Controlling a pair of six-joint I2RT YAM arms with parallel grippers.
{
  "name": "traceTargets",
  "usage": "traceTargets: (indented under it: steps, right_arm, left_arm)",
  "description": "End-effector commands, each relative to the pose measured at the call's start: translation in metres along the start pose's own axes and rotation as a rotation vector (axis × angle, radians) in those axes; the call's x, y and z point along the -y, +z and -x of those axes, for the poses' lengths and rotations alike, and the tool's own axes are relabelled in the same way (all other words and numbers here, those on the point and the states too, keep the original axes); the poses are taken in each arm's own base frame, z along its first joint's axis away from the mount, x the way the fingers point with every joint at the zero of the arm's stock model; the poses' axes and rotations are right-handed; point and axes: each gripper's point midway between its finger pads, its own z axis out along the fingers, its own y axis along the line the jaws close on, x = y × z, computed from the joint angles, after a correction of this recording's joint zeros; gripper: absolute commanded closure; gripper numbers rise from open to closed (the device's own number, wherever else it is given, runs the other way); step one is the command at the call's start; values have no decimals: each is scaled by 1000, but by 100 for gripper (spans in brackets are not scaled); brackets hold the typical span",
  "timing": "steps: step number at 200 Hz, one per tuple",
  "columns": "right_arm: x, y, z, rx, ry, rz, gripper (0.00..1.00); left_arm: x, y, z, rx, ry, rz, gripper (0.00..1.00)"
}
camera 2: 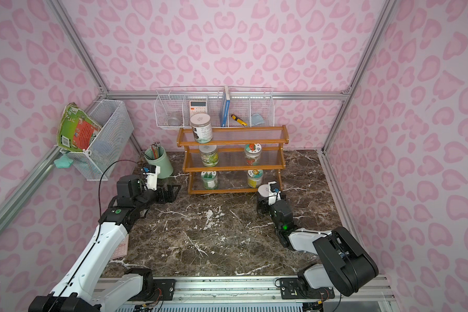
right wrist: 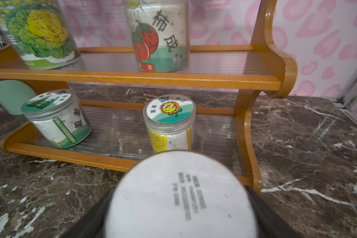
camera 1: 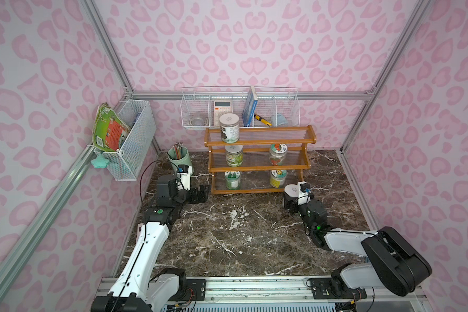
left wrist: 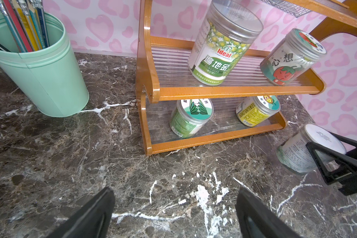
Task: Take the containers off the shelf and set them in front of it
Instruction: Place the container at the center of the board.
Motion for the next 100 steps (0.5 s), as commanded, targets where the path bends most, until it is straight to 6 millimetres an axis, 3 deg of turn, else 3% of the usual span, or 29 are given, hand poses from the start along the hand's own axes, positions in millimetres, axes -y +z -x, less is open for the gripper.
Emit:
traceTargets:
  steps: [1, 30, 100]
  right_arm:
    - [11, 3, 17, 81, 54, -57, 40]
    - [27, 5, 9, 76, 95, -100, 40]
    - [29, 9, 0, 61, 102, -122, 32]
  left_arm:
    - [-1, -1, 2, 9, 8, 8, 5]
    - [-1, 0, 1, 8, 11, 6, 5]
    - [-2, 0, 0, 5, 14, 13, 5]
